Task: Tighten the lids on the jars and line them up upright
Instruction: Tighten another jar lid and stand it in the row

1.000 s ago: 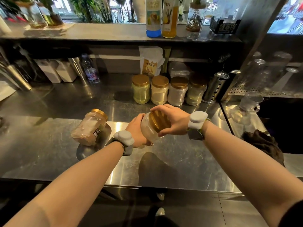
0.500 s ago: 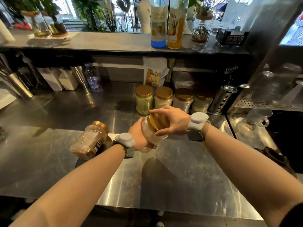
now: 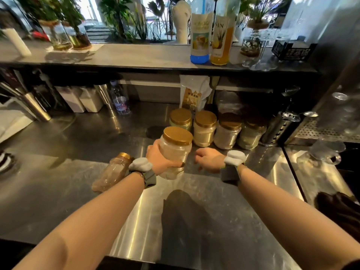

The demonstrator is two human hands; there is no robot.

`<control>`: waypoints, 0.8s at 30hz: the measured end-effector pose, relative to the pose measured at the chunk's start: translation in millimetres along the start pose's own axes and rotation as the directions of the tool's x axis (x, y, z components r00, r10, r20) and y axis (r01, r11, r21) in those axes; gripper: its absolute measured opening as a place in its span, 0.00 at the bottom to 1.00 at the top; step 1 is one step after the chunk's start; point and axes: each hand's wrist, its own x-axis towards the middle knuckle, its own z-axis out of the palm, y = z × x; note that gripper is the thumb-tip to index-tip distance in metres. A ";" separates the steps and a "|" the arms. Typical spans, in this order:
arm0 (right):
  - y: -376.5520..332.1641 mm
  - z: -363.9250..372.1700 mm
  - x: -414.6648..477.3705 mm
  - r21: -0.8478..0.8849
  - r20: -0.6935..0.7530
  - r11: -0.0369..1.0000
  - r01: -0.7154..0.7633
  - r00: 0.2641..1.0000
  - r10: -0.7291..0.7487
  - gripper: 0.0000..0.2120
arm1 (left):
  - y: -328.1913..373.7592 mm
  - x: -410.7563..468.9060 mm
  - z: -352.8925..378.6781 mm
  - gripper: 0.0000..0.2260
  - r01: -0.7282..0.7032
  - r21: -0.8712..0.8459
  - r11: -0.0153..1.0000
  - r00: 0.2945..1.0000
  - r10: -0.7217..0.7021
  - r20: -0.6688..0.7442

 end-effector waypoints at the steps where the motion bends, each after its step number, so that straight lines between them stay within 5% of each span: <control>1: -2.6 5.9 4.4 0.051 0.024 0.999 -0.012 1.000 0.011 0.15 | -1.9 1.9 -3.9 0.51 0.009 -0.066 0.998 1.000 -0.009 0.004; 15: -47.1 54.2 91.4 0.379 -0.026 0.920 -0.102 0.992 0.120 0.14 | -38.5 68.9 -58.0 0.46 0.005 -0.119 0.993 0.968 0.025 0.251; 24: -78.0 82.1 141.6 0.568 -0.049 0.817 -0.102 0.986 0.158 0.34 | -78.8 113.8 -83.5 0.40 0.067 -0.119 0.991 0.975 -0.039 0.219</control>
